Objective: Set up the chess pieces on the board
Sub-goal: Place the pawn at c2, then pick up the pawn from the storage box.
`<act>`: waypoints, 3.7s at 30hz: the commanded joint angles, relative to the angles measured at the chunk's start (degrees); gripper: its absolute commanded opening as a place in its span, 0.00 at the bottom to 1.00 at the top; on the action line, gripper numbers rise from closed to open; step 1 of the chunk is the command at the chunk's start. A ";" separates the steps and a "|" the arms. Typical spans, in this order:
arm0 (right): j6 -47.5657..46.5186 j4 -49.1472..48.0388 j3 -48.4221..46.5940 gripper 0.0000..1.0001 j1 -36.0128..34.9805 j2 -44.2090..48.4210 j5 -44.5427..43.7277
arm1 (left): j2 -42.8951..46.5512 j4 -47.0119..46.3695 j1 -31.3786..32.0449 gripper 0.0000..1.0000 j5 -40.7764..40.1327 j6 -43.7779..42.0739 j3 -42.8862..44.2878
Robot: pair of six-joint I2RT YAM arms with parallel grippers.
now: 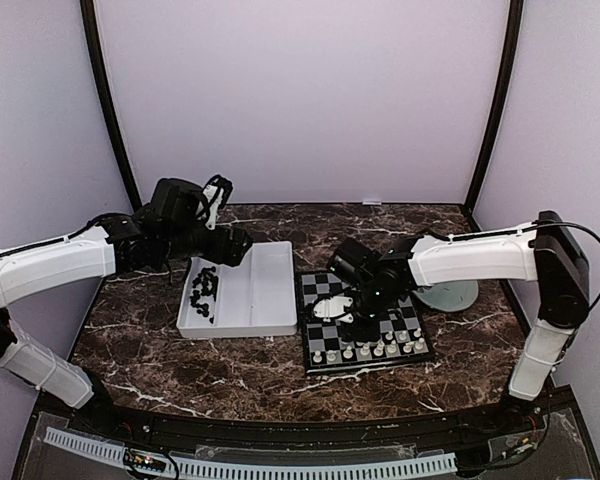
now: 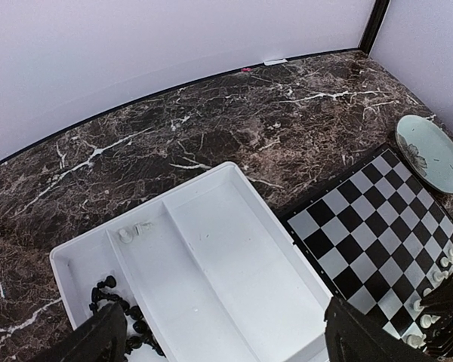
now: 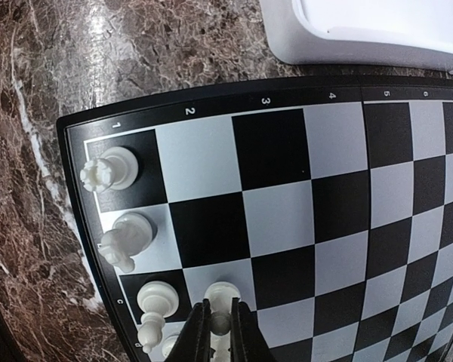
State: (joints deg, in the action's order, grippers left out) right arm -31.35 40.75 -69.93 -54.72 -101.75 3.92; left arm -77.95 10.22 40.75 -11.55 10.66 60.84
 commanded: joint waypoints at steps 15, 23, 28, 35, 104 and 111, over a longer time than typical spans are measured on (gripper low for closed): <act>-0.38 1.56 -0.48 0.16 -0.48 -0.68 0.25 | 0.03 1.53 -0.10 0.93 -0.29 -0.12 1.08; -0.98 3.87 -4.72 0.19 0.14 1.81 -1.23 | -1.89 4.01 -1.07 0.89 -2.26 2.60 1.61; -0.74 5.18 -8.19 0.20 2.64 3.40 0.12 | -6.71 9.77 -4.51 0.74 1.91 5.71 4.72; 1.06 2.92 -7.85 0.21 7.54 7.55 2.23 | -15.55 12.68 -9.77 0.56 8.00 4.65 10.42; 3.11 -1.36 0.63 0.23 14.64 14.91 6.56 | -47.99 27.65 -18.82 0.28 22.68 -32.23 40.54; 3.20 -1.33 0.19 0.23 14.63 13.93 7.29 | -43.96 24.14 -18.78 0.35 20.85 -31.33 35.60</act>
State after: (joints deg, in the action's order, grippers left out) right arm -28.42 40.32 -68.97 -40.32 -86.80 9.80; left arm -126.34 34.48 21.80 10.09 -21.80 97.71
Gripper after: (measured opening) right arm 0.232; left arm 0.295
